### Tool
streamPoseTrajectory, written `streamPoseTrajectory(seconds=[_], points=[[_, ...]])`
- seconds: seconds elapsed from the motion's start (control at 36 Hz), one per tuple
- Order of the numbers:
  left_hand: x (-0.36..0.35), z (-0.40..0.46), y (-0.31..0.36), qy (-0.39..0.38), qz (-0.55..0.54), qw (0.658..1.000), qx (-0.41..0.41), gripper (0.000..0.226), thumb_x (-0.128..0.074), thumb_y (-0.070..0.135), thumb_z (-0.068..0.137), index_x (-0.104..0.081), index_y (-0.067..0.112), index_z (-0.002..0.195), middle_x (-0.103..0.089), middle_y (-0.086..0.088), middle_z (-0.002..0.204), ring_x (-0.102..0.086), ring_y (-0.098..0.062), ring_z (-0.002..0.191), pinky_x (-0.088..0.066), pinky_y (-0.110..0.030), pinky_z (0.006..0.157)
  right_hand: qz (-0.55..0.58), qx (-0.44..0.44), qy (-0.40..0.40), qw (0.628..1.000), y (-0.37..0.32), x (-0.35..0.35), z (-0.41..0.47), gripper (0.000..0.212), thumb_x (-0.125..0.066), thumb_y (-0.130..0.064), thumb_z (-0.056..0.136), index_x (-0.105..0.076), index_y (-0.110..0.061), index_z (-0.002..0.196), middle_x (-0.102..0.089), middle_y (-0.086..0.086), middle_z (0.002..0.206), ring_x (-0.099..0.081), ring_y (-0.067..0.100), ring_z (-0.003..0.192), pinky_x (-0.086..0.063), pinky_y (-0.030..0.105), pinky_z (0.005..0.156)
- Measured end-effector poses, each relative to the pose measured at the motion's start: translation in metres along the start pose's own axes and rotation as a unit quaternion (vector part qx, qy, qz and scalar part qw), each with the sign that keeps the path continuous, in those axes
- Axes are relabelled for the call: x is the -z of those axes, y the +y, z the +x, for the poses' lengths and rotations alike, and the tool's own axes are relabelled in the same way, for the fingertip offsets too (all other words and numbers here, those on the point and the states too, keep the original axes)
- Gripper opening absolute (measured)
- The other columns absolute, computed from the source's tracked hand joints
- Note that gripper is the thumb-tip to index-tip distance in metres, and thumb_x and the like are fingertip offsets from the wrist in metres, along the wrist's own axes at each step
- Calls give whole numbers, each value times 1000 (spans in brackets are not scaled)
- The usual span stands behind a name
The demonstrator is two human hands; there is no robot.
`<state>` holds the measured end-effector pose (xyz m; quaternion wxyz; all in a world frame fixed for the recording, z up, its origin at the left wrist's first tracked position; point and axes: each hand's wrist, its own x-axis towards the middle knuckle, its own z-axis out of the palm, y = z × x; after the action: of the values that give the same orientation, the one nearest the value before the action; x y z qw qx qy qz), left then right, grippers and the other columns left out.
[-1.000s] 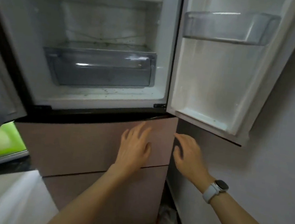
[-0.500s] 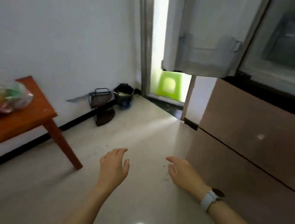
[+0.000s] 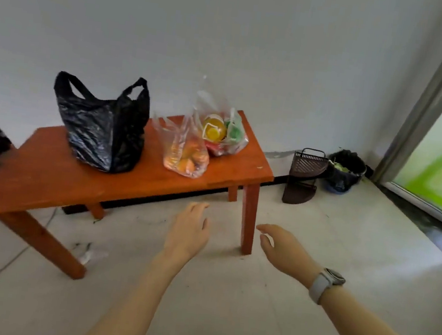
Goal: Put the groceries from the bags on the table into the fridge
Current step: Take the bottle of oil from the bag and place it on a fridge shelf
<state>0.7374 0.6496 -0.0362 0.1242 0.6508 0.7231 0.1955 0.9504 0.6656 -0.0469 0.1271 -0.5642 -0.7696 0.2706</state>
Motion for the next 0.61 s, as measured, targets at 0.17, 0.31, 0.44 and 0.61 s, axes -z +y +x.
streamPoseTrajectory(seconds=[0.17,0.31,0.44,0.61], points=[[11,56,-53,26,-23,999,24,39,-47,21,93,-48,13,132,-49,-5,136,-45,-18,126,-35,-32,106,-32,34,7,999,-36,-7,87,37,-37,-21,97,-47,-16,132,-51,2,135,-46,17,124,-32,25,103],[12,125,-73,51,-32,998,18,38,-47,25,95,-47,17,132,-48,-1,136,-44,-15,125,-34,-27,103,-24,74,37,996,-44,-4,173,35,-40,-16,94,-50,-16,128,-55,3,126,-52,19,114,-39,26,95],[13,218,-85,98,-19,995,-20,32,-49,22,94,-54,17,125,-55,-1,130,-51,-16,117,-33,-19,93,-40,142,105,984,-43,6,277,38,-44,-15,92,-48,-15,130,-55,5,126,-51,23,114,-43,33,91],[14,317,-98,134,-18,991,-24,30,-54,20,90,-57,14,119,-58,-4,123,-52,-18,112,-37,-25,96,-105,232,106,961,-58,16,403,47,-53,-14,89,-43,-11,135,-47,11,137,-42,31,126,-42,43,100]])
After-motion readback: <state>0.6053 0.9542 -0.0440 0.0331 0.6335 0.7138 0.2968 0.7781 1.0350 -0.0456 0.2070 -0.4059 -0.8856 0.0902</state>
